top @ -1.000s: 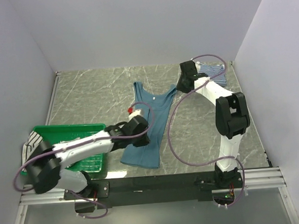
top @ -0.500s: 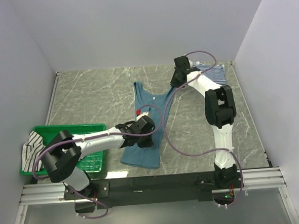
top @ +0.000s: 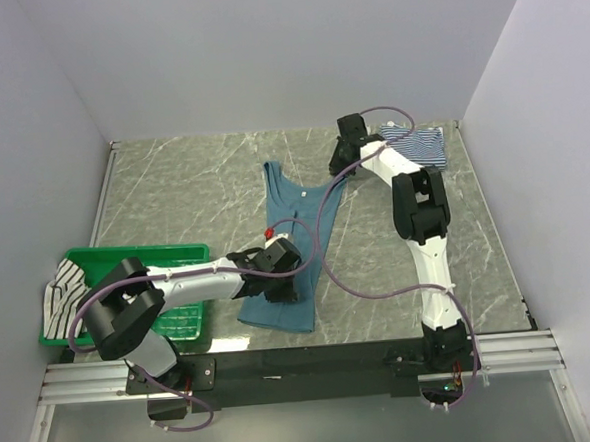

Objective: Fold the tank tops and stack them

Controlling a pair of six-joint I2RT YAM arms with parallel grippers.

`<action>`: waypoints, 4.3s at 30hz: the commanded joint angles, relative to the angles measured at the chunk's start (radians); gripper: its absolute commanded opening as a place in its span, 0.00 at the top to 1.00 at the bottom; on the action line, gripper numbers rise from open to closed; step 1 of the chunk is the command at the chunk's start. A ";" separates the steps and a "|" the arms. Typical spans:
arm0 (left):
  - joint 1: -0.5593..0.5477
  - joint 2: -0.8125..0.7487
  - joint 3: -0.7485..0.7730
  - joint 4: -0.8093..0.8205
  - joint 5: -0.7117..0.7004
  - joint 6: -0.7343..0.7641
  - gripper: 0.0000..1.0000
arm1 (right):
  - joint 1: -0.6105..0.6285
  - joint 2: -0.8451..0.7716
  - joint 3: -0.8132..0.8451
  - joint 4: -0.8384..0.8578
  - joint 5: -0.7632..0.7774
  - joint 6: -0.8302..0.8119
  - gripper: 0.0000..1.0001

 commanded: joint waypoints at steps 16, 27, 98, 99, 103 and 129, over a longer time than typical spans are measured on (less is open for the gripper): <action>-0.033 0.033 -0.031 0.069 0.030 -0.032 0.99 | -0.008 -0.249 0.035 0.006 0.017 -0.059 0.68; -0.038 0.011 -0.037 0.063 0.030 -0.039 0.99 | -0.014 -0.543 -0.446 0.124 0.114 -0.028 0.88; 0.359 0.149 0.562 0.019 -0.100 -0.056 0.93 | -0.091 -0.217 -0.052 0.201 -0.231 -0.007 0.64; 0.390 0.168 0.581 0.011 -0.121 -0.078 0.94 | -0.091 -0.234 -0.072 0.216 -0.234 0.001 0.64; 0.541 0.257 0.673 0.028 -0.174 -0.085 0.94 | -0.089 -0.280 -0.129 0.272 -0.251 0.049 0.62; 0.678 0.884 1.116 0.335 0.242 0.020 0.85 | 0.055 0.188 0.144 0.512 -0.466 0.451 0.87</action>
